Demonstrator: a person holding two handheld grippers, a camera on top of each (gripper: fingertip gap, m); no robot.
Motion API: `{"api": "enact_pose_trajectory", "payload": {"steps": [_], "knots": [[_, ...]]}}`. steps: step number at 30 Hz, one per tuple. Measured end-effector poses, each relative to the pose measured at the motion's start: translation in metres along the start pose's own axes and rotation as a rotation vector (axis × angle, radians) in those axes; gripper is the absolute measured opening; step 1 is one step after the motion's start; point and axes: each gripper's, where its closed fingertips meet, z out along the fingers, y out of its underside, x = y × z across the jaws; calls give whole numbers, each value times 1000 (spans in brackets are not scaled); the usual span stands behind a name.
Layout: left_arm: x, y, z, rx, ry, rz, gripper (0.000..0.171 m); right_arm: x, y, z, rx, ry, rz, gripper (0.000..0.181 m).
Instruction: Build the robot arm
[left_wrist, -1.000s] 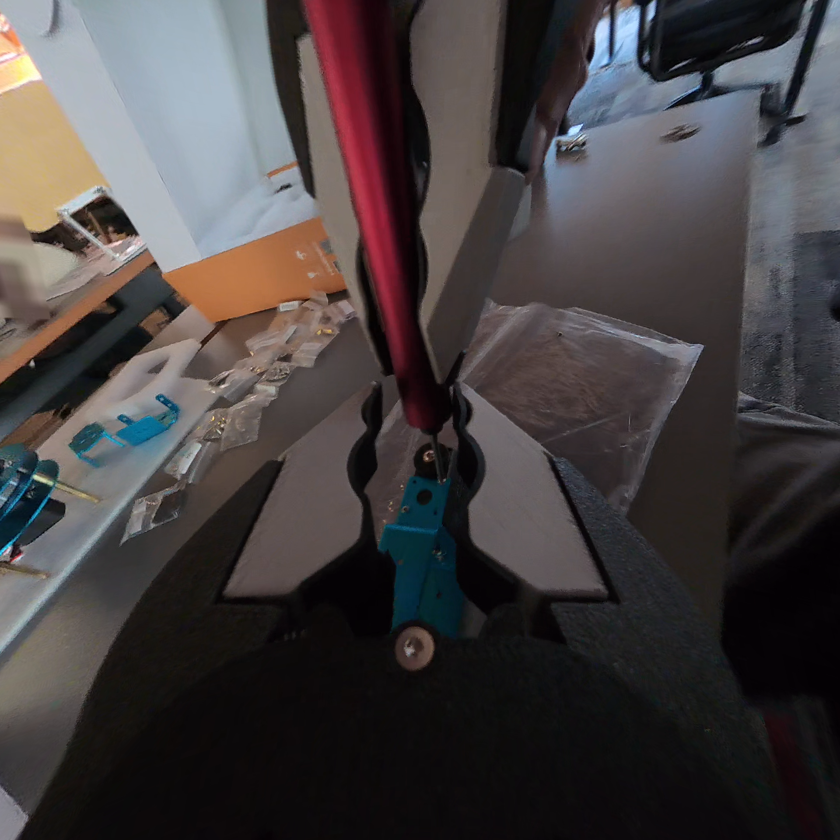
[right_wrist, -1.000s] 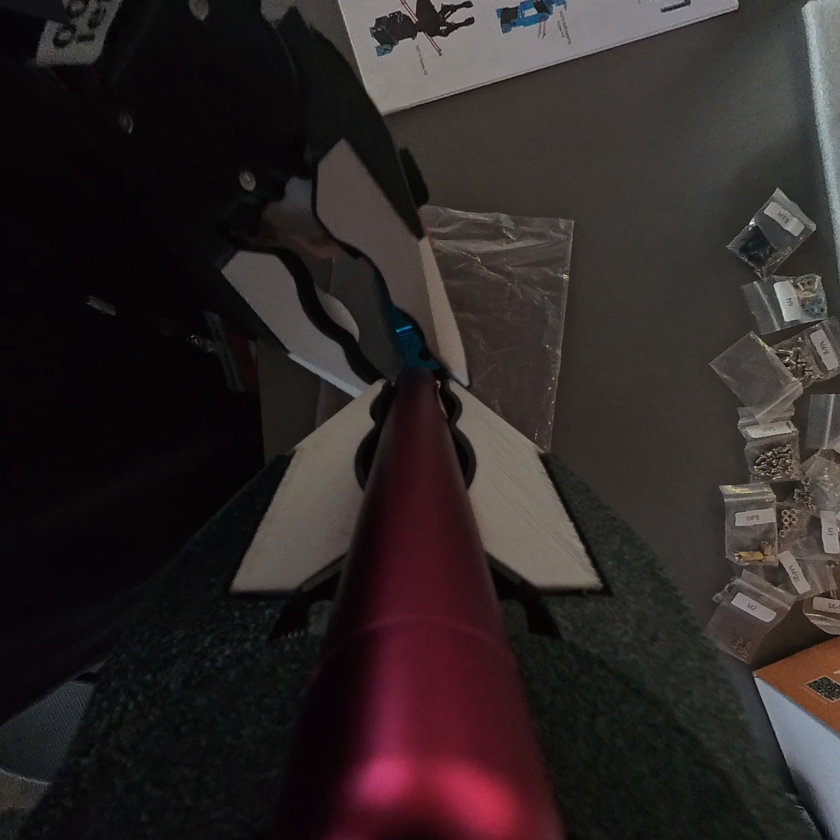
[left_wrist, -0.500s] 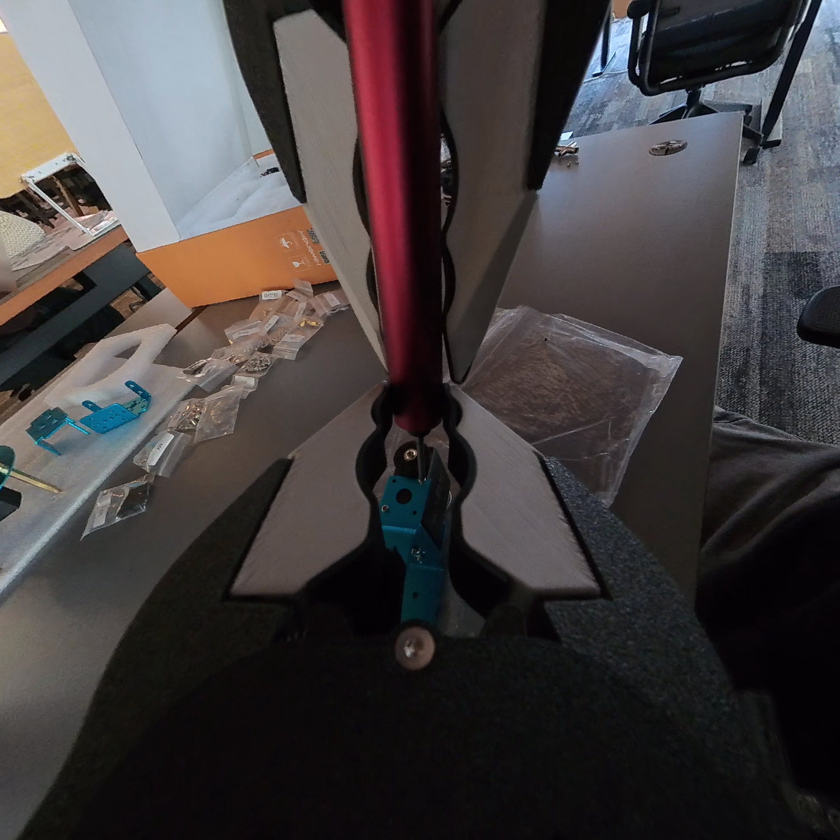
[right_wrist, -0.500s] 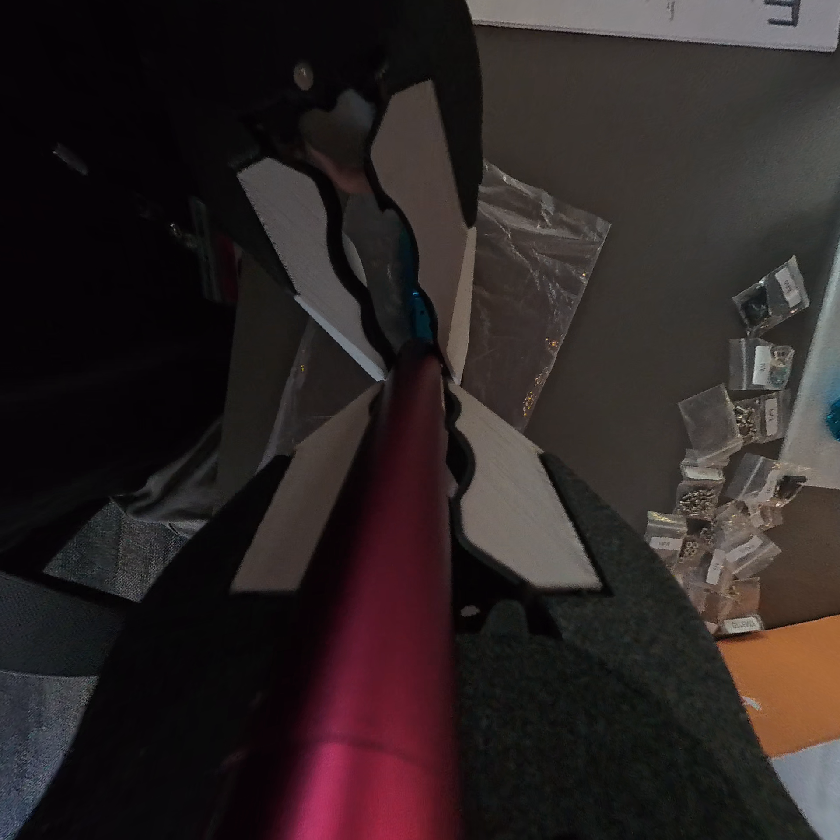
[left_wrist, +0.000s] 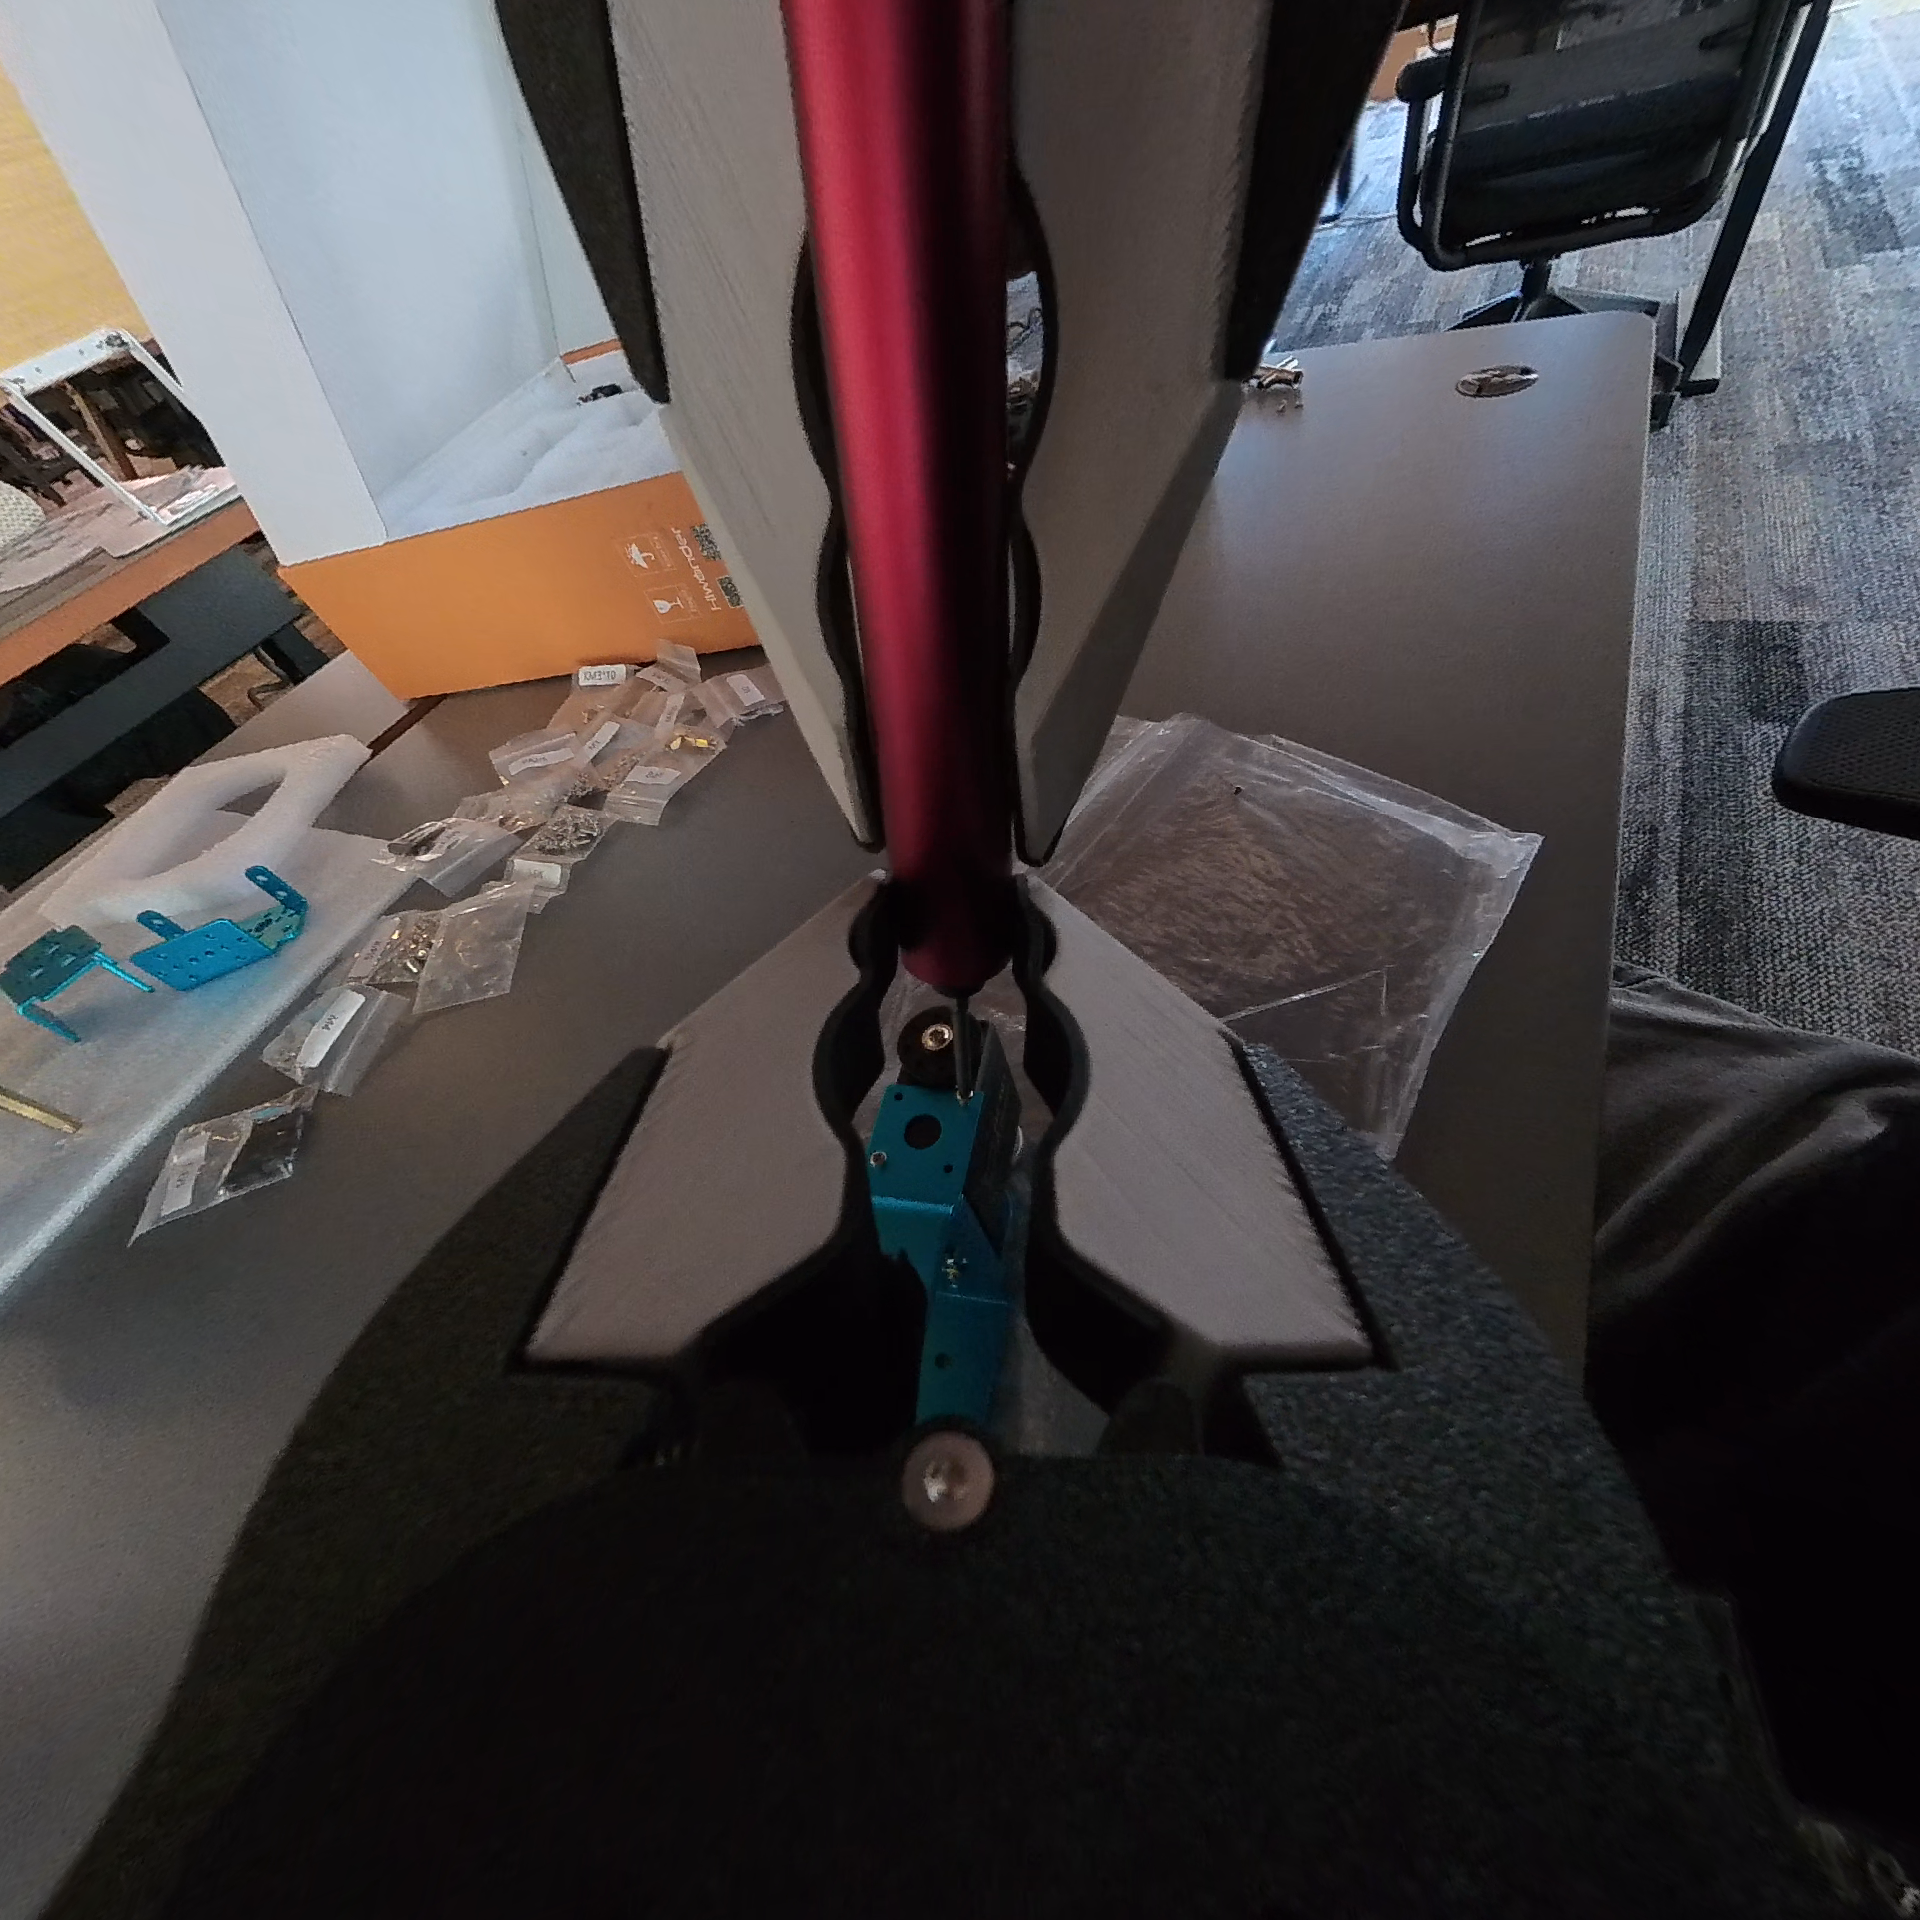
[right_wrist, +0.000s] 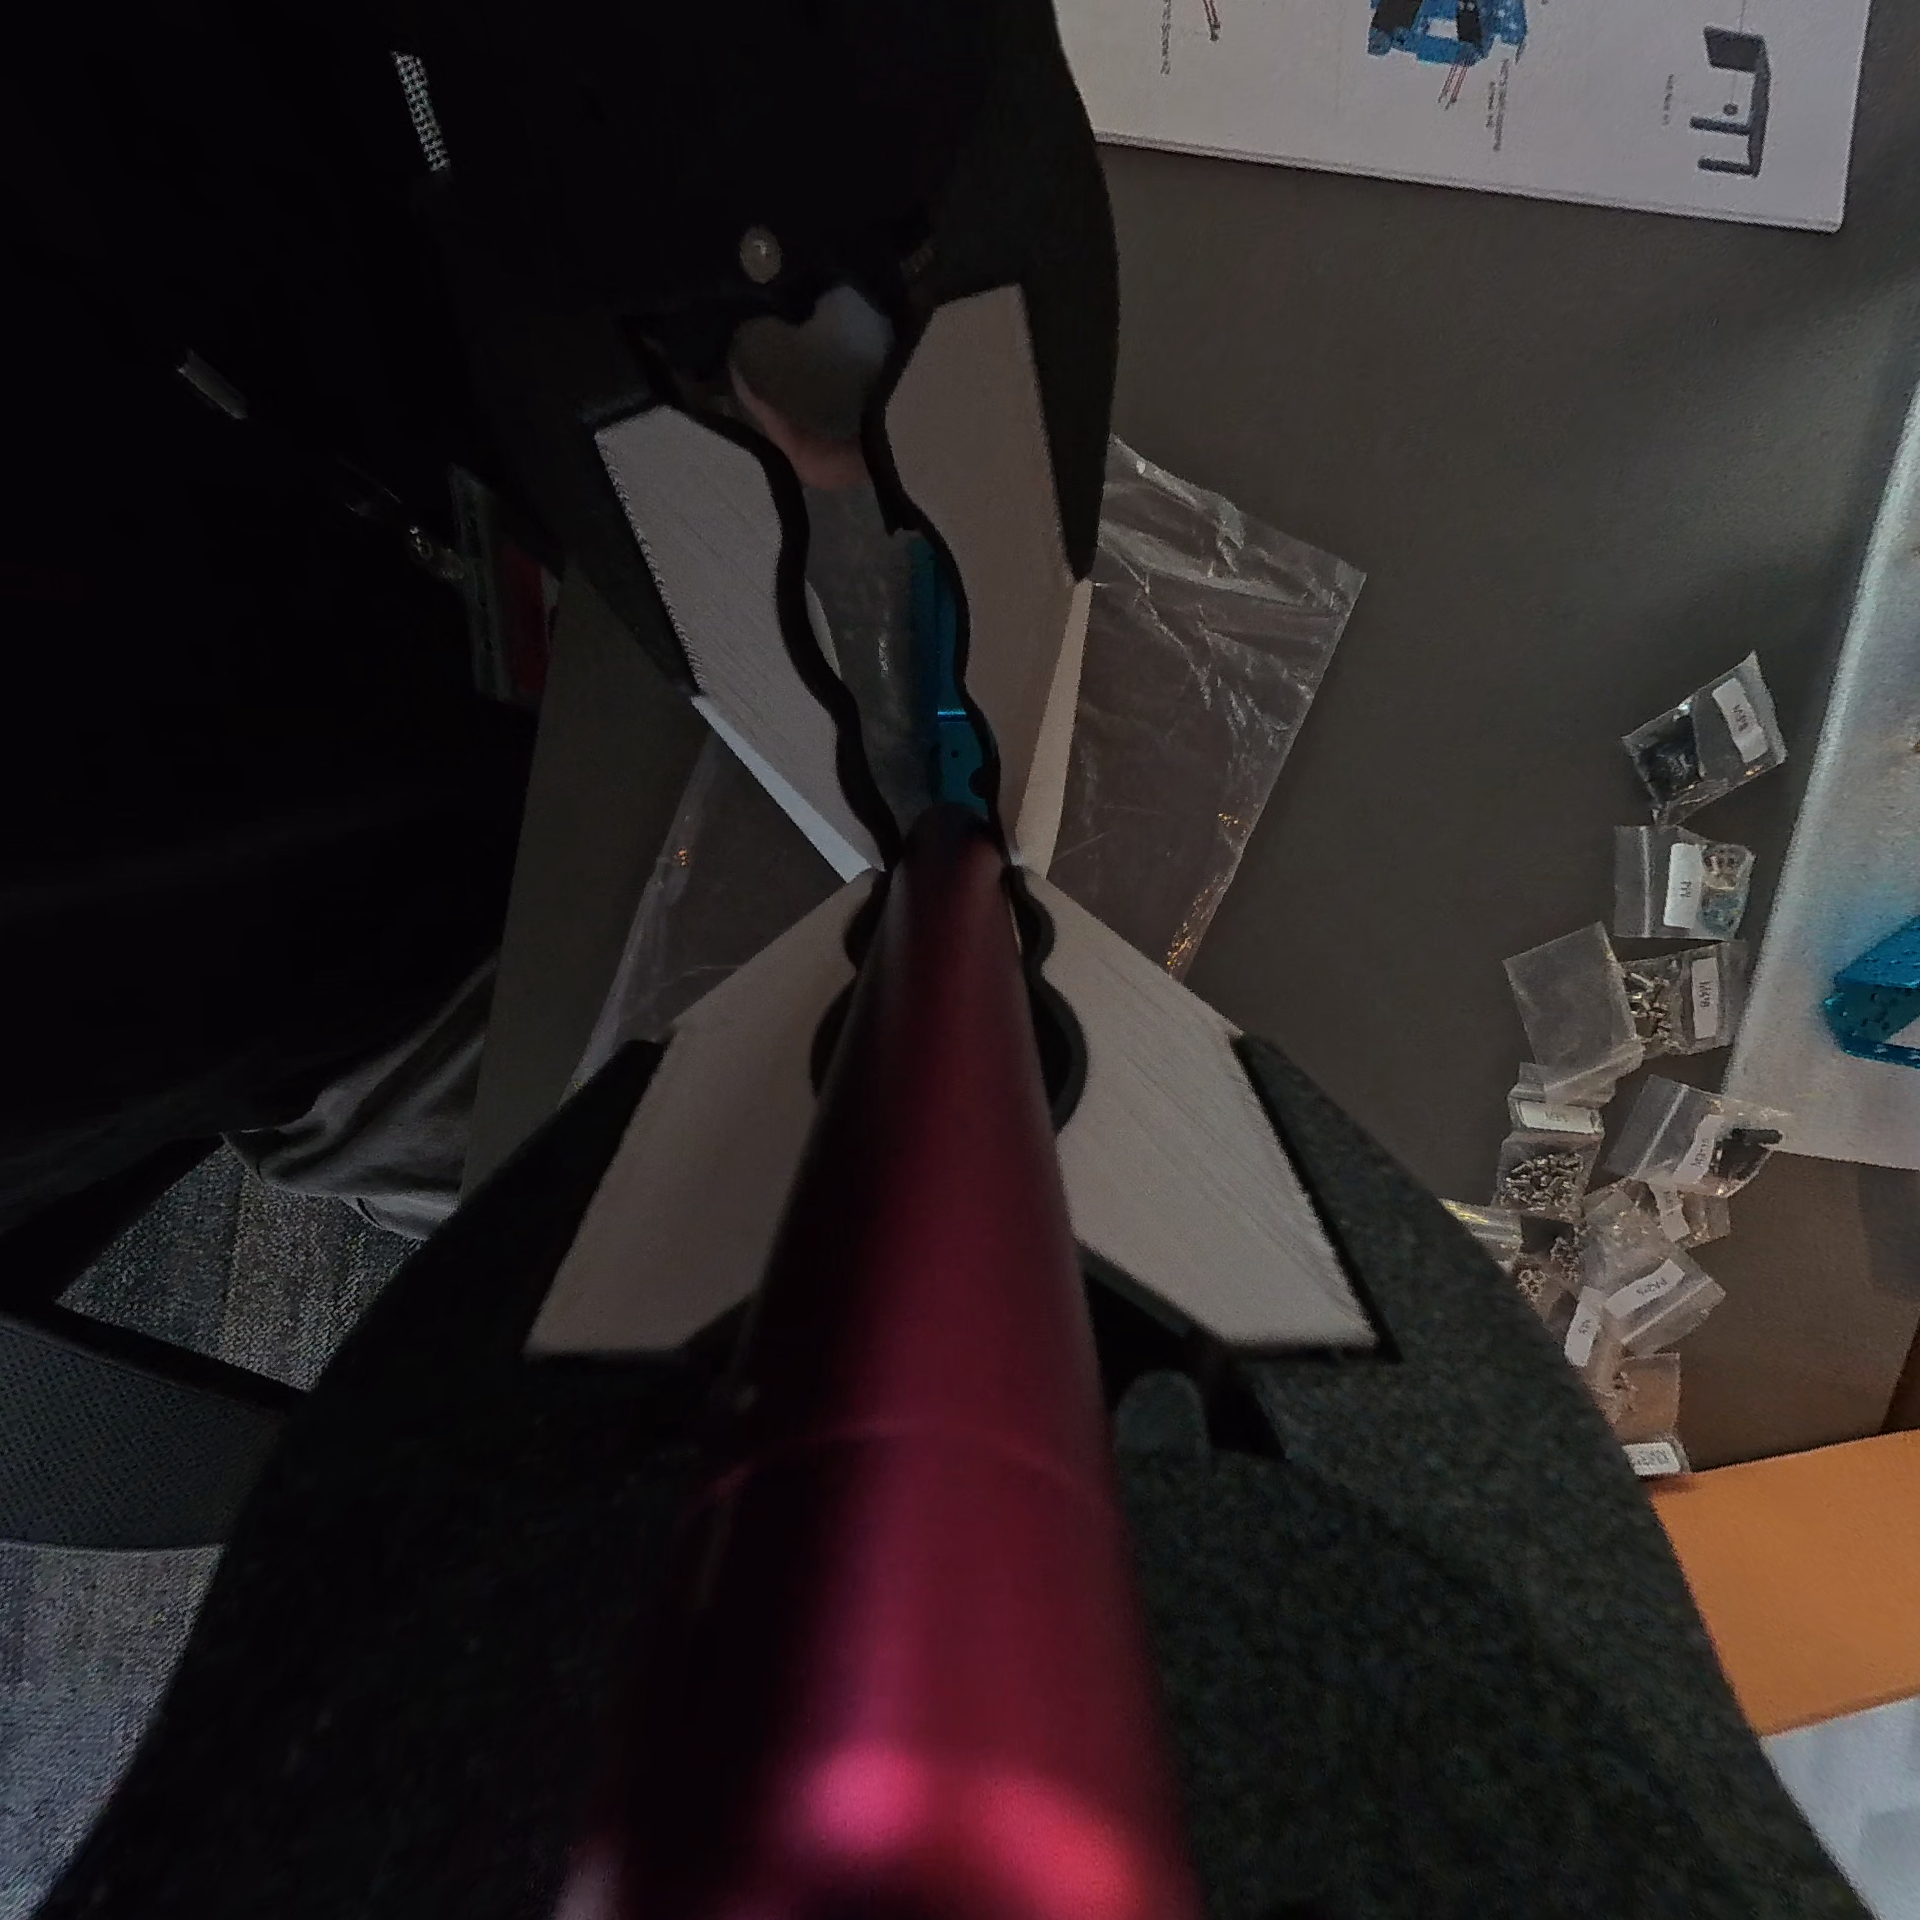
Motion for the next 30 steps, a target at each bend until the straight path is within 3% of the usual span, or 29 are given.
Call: {"api": "enact_pose_trajectory", "payload": {"steps": [8,9,11,15,18,22,26,30], "knots": [[2,0,-2,5,21,-13,21,-2,0,0,2,-25,22,21],[2,2,-4,4,14,-14,24,-2,-1,1,5,-27,27,21],[-7,8,-15,-6,-26,-25,47,-2,0,0,0,-19,28,21],[-15,37,-36,-100,20,-93,54,-4,0,1,-6,-37,56,21],[-15,53,-37,-187,74,-66,51,-8,-1,6,-14,-66,65,21],[-14,58,-32,-215,107,-3,34,-10,8,18,-110,-48,20,21],[-26,59,-40,-243,103,86,43,-9,8,19,-96,-33,30,21],[-19,70,-49,-315,244,80,44,-9,8,12,-54,4,72,21]]}}
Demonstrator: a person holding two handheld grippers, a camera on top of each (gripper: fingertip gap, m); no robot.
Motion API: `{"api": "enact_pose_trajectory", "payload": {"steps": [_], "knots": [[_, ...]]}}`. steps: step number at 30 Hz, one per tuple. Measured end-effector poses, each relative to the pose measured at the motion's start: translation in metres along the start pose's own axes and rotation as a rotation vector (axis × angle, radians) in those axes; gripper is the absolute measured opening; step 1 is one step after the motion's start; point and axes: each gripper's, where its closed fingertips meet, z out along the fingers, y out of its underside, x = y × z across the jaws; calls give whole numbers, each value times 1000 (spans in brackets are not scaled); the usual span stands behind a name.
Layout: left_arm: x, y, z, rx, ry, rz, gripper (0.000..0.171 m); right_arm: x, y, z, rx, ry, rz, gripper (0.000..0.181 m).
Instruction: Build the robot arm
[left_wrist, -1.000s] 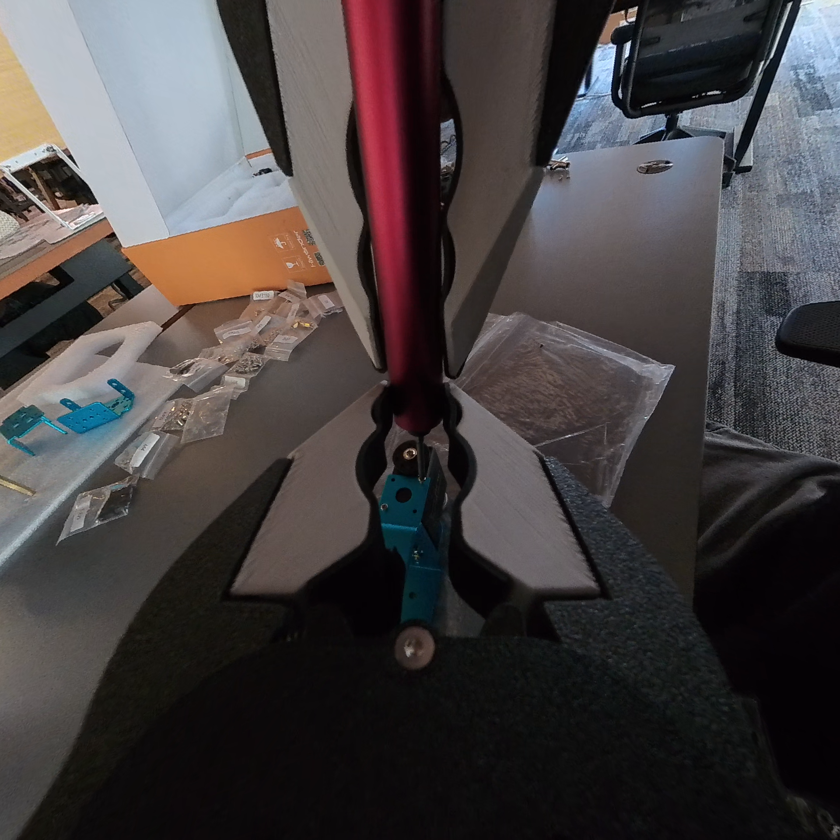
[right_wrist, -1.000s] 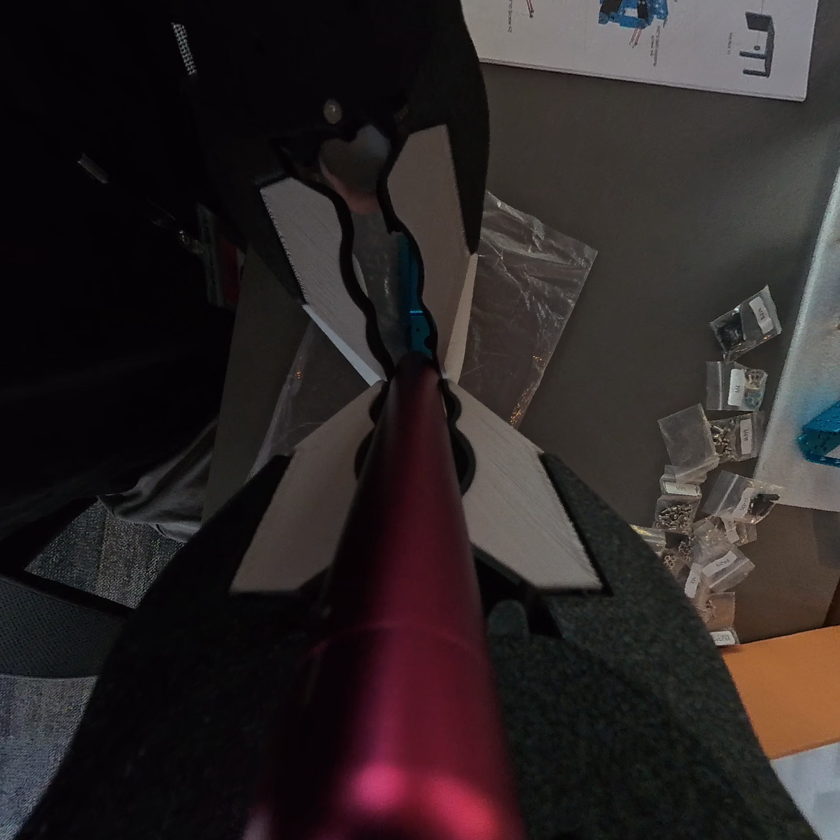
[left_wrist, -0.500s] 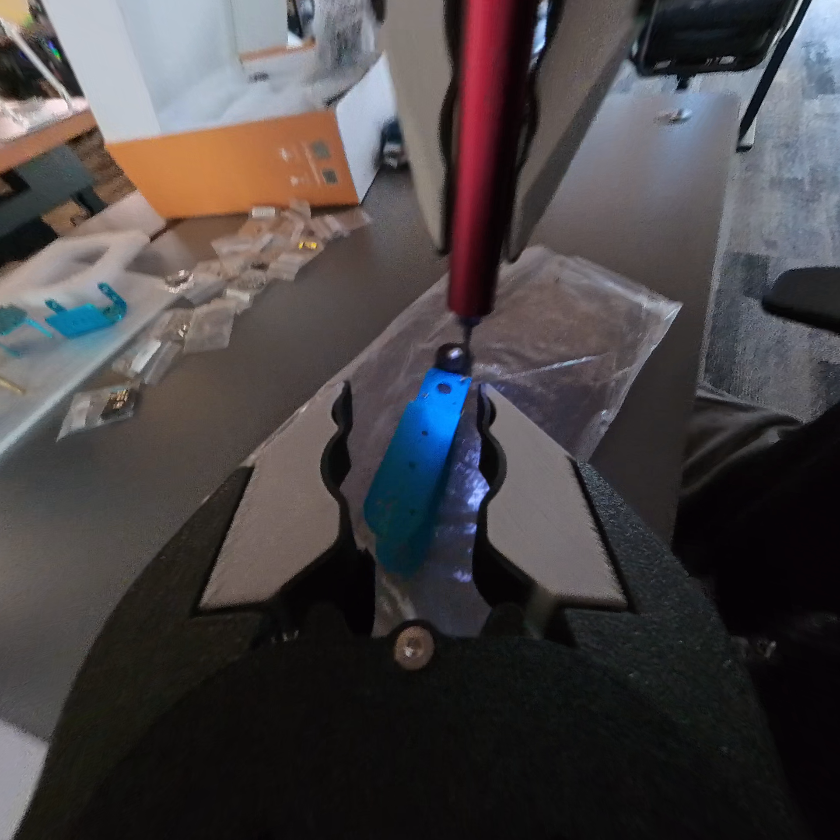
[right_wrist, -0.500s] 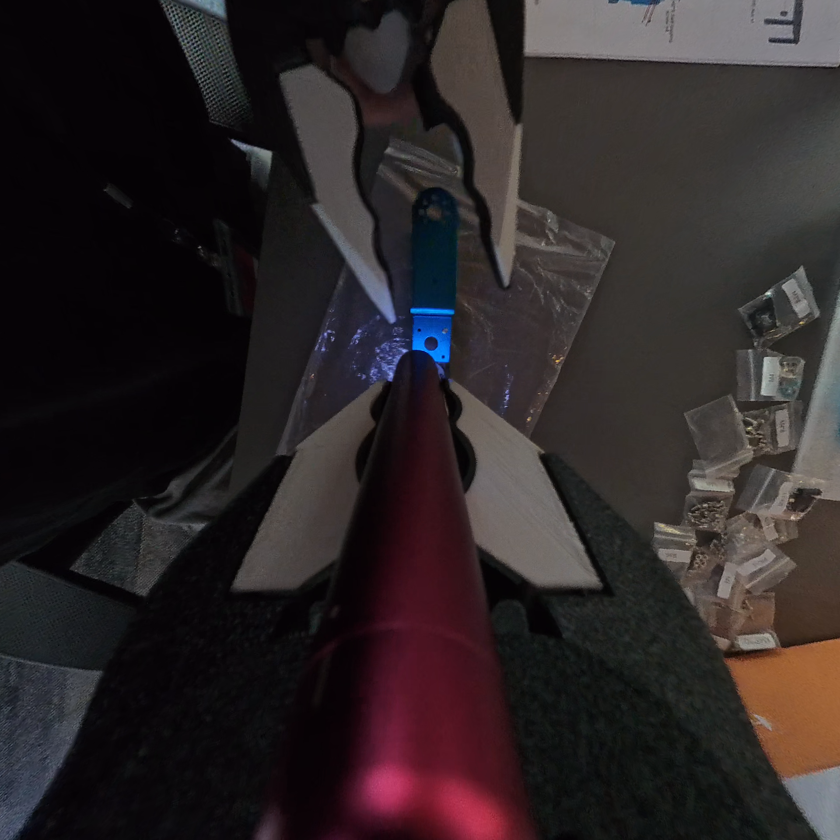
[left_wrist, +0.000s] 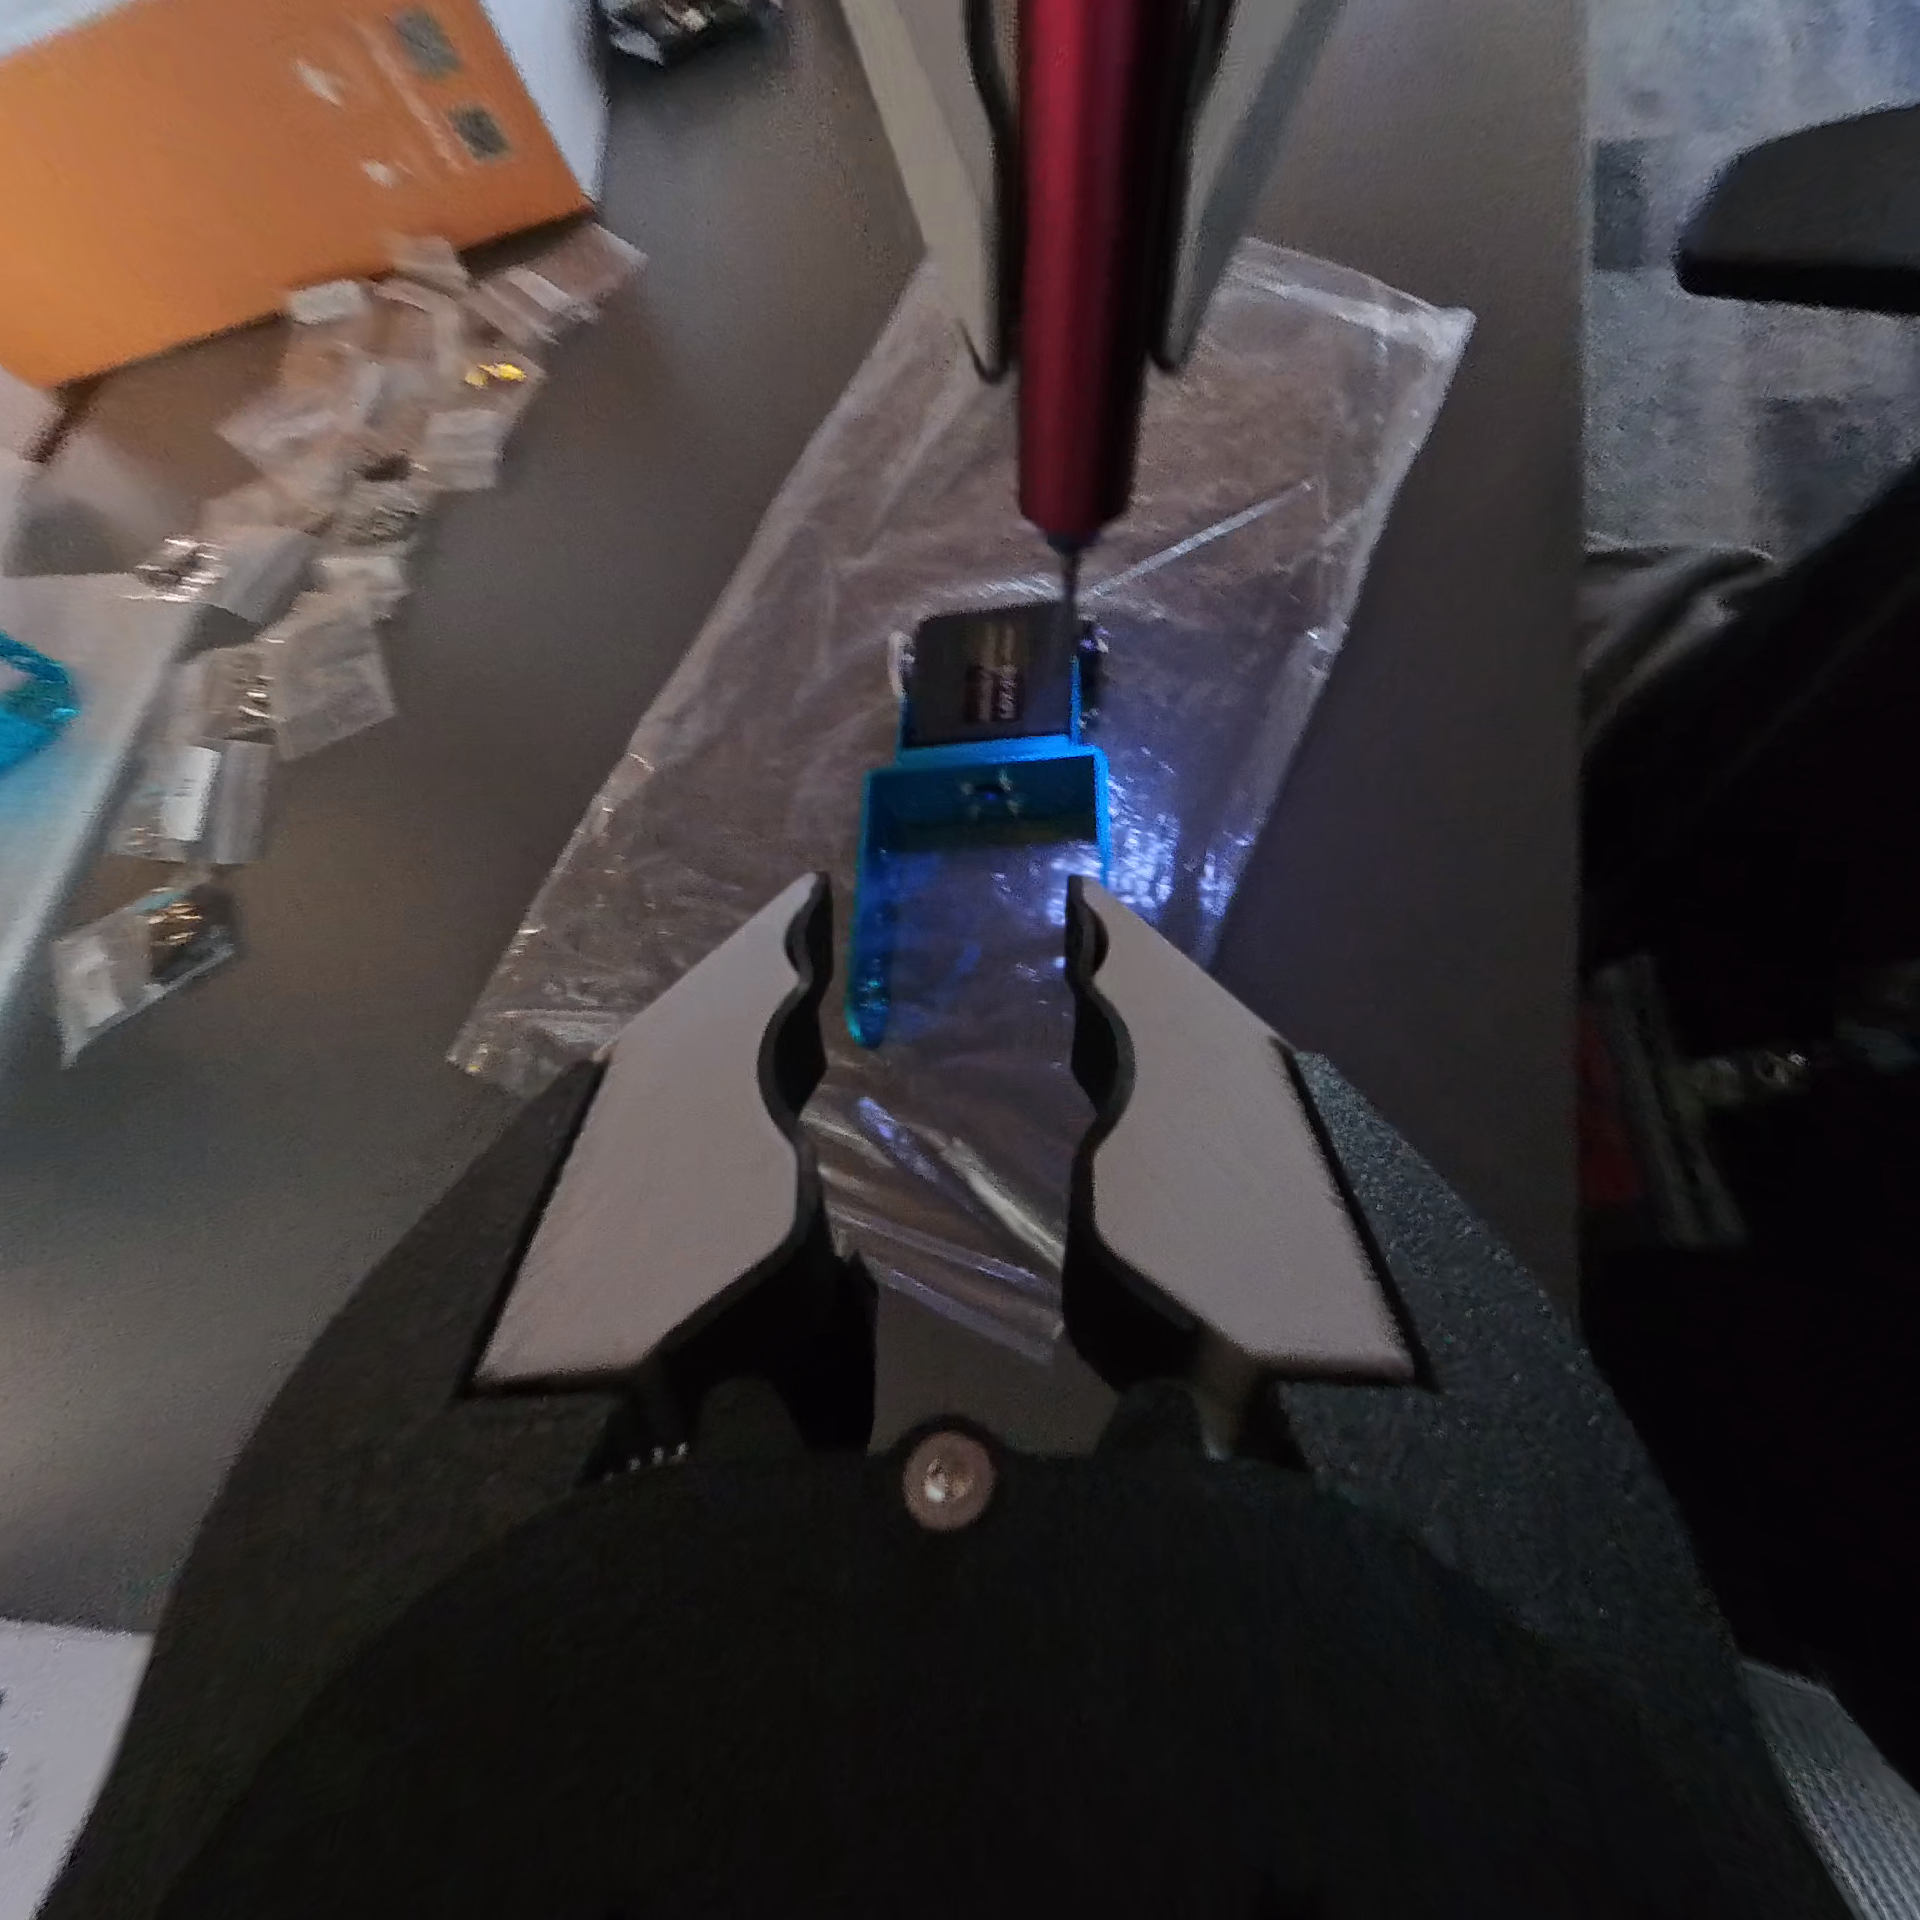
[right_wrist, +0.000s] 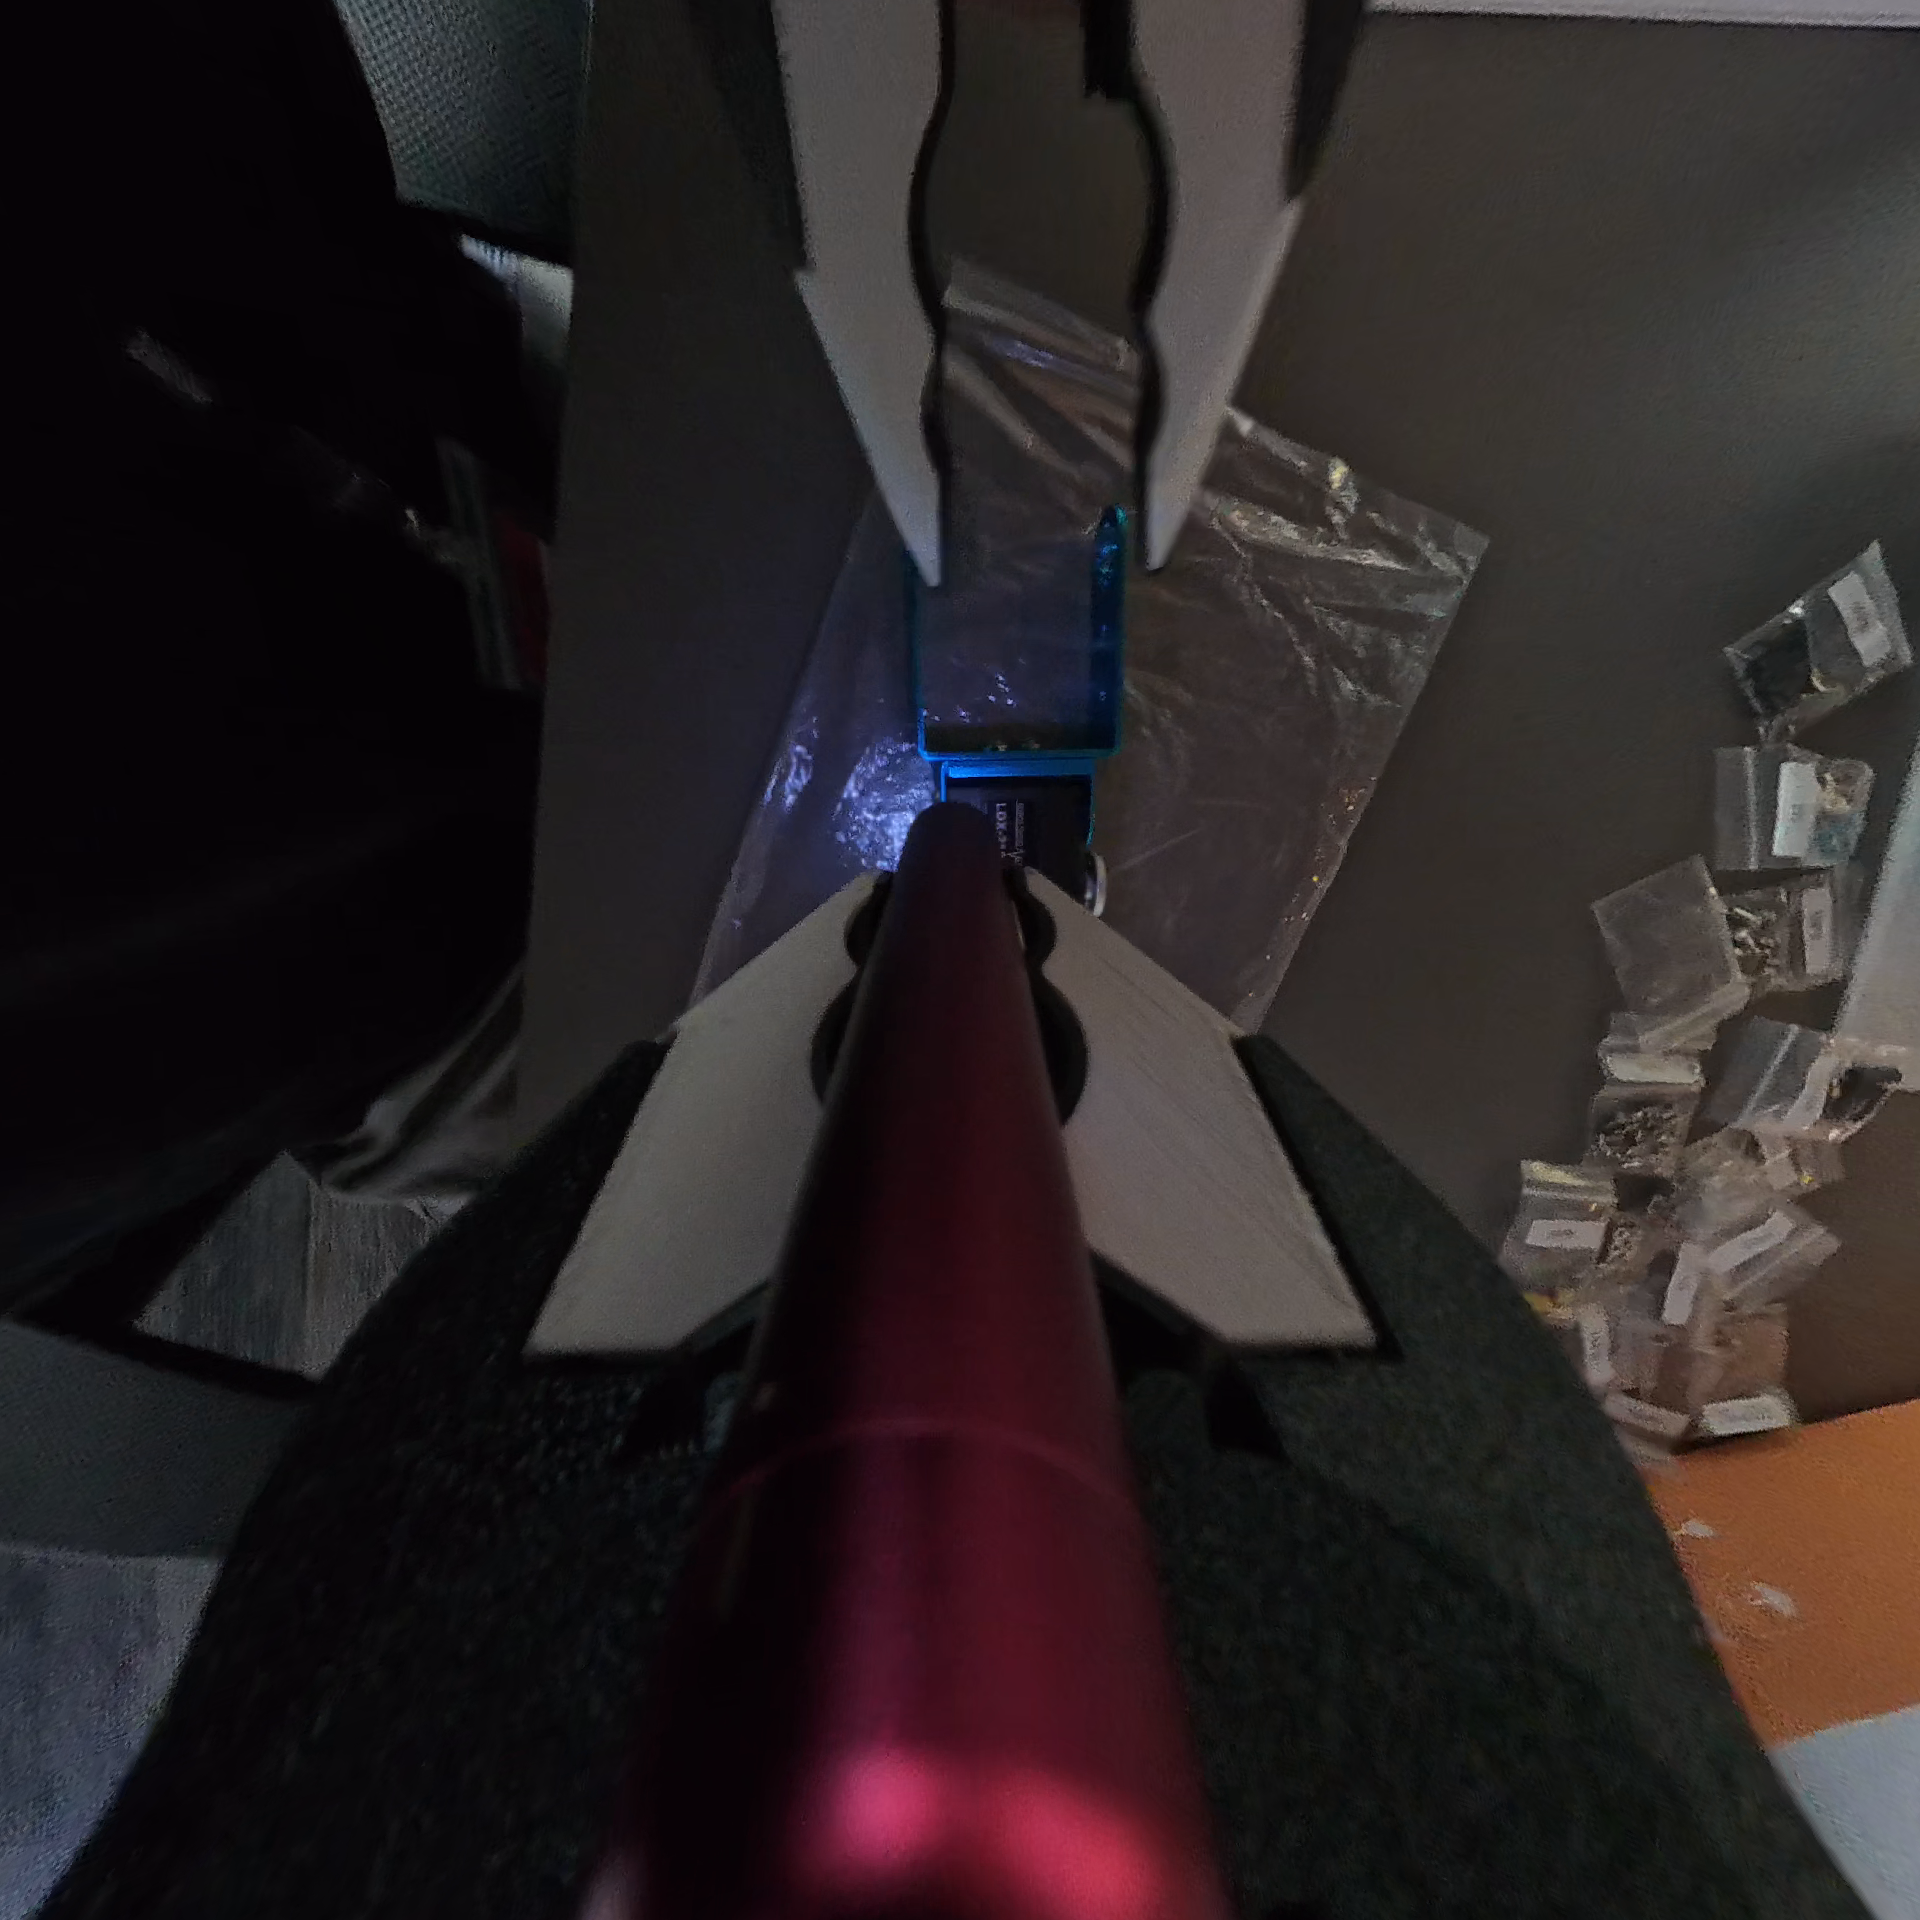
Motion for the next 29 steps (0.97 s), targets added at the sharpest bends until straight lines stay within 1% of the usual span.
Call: {"api": "enact_pose_trajectory", "payload": {"steps": [3,6,8,10,11,13,14,15,17,20,22,23,27,29], "knots": [[27,5,7,-17,99,-3,42,-4,0,-14,137,72,115,21],[41,15,25,-75,129,-52,34,-8,16,-21,254,210,260,21],[39,16,35,-94,114,-87,30,-15,23,-22,344,294,352,21],[41,11,38,-94,143,-138,9,-22,27,-20,429,373,429,22],[36,11,39,-104,118,-160,1,-24,30,-18,462,417,466,21],[36,11,40,-130,123,-204,1,-27,36,-12,531,494,526,21],[35,10,39,-129,127,-242,1,-29,39,-9,560,530,554,22],[35,6,37,-114,148,-316,1,-32,41,-8,598,562,582,21],[33,-7,31,-35,218,-530,0,-37,40,-9,667,624,611,21],[27,-15,26,37,292,-746,0,-38,38,-9,728,686,645,20],[24,-18,23,79,334,-856,0,-37,34,-7,769,683,665,22],[22,-19,22,94,346,-889,0,-36,33,-4,775,668,680,20],[21,-18,21,116,352,-928,0,-27,38,3,727,723,708,21],[21,-19,21,122,350,-938,1,-26,36,8,730,709,710,20]]}}
